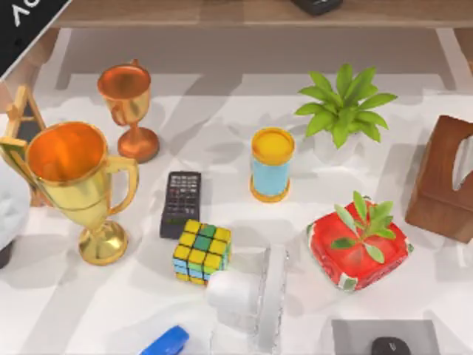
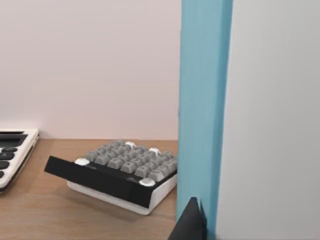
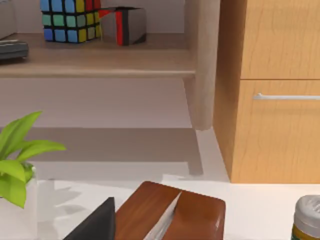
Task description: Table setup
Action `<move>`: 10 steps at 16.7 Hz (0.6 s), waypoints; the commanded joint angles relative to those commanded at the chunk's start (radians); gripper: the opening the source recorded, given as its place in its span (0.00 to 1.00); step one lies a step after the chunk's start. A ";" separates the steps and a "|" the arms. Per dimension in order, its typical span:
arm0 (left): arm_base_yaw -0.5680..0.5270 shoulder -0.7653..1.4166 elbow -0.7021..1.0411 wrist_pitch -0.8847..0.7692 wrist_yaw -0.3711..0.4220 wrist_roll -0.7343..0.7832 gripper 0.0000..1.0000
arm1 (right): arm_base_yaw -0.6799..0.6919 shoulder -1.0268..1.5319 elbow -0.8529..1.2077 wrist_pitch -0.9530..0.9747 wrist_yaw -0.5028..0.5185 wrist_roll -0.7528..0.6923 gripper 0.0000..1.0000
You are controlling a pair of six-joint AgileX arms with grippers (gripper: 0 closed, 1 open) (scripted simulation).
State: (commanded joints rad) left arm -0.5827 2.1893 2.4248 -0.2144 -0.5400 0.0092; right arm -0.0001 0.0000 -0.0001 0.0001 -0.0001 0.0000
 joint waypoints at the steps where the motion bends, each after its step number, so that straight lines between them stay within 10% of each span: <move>1: 0.000 0.000 0.000 0.000 0.000 0.000 0.00 | 0.000 0.000 0.000 0.000 0.000 0.000 1.00; 10: -0.027 -0.089 -0.105 0.018 -0.025 0.002 0.00 | 0.000 0.000 0.000 0.000 0.000 0.000 1.00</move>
State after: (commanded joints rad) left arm -0.6099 2.0999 2.3194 -0.1963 -0.5652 0.0115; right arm -0.0001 0.0000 -0.0001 0.0001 -0.0001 0.0000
